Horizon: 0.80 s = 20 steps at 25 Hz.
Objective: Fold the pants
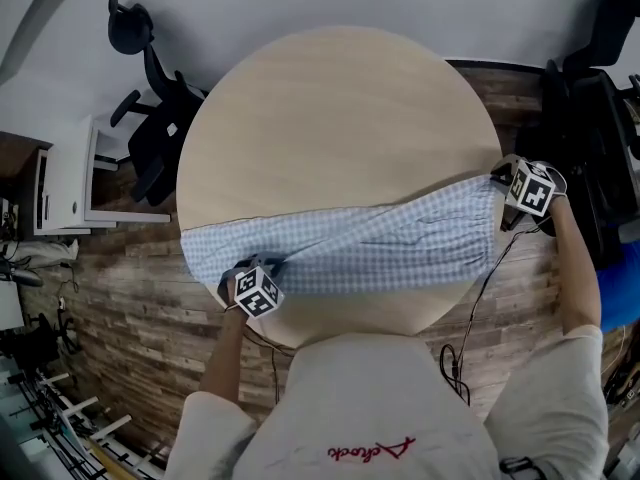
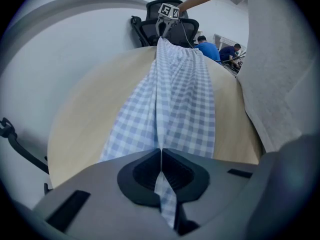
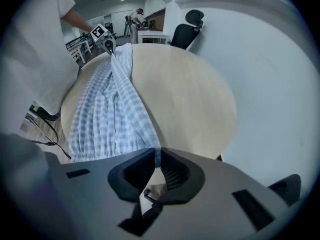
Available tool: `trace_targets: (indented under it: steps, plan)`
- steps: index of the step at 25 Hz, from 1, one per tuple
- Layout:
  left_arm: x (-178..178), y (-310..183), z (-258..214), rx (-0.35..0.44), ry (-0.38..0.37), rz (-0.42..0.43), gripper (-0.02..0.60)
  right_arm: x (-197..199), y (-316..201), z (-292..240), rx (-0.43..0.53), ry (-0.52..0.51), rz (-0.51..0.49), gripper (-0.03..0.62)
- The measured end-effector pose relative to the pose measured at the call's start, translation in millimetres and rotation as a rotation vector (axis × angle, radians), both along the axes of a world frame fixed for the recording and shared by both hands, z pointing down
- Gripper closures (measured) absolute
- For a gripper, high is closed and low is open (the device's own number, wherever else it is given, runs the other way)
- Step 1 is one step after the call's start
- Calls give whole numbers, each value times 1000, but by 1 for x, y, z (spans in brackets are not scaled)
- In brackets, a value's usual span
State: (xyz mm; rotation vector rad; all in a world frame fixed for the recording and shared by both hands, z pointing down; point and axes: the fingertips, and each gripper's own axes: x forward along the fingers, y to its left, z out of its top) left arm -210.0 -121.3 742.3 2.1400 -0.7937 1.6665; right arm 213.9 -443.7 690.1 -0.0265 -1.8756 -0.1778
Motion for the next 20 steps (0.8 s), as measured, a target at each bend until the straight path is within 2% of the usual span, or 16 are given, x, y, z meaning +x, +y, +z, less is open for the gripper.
trace_targets:
  steps: [3, 13, 20]
  plan:
    - [-1, 3, -13, 49, -7, 24, 548, 10, 13, -17, 111, -20, -10, 537]
    - [9, 23, -37, 179, -17, 81, 548, 54, 76, -37, 399, 37, -45, 537]
    - [22, 50, -34, 191, -19, 109, 548, 81, 126, -18, 454, 82, -48, 537]
